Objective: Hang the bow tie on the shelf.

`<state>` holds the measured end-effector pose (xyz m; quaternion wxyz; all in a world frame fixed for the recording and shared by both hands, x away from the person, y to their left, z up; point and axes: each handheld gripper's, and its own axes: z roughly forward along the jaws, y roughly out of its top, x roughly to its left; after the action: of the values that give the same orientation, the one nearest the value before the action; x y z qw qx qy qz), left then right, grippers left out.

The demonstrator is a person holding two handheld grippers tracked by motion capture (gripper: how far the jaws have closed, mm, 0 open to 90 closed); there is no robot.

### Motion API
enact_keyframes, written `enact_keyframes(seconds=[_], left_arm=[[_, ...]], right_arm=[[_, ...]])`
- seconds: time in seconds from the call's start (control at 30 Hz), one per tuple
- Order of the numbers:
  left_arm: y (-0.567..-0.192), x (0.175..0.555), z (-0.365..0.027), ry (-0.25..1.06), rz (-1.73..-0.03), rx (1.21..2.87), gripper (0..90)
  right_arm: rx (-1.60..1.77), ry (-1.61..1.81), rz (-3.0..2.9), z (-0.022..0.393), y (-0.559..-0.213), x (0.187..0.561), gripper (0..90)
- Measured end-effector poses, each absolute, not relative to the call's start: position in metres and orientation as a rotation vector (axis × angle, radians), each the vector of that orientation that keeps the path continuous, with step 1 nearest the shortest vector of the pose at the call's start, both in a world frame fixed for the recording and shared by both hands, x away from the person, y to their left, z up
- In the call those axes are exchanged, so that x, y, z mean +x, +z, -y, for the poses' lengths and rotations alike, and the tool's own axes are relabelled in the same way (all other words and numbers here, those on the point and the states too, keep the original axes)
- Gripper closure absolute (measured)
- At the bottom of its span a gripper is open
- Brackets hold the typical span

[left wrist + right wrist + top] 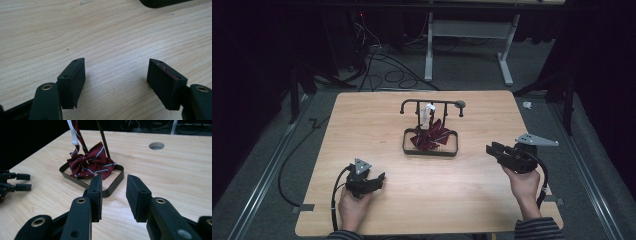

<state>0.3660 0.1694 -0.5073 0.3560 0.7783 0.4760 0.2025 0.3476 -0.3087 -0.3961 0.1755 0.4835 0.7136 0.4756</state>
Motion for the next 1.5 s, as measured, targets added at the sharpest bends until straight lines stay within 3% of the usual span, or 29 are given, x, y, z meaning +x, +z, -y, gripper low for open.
enact_keyframes(seconds=[1.5], left_arm=[[-0.507,0.366,-0.169,0.524,-1.229,2.012,31.4]], right_arm=[[1.478,1.342,-2.079,0.3,-0.453,0.339,68.1]])
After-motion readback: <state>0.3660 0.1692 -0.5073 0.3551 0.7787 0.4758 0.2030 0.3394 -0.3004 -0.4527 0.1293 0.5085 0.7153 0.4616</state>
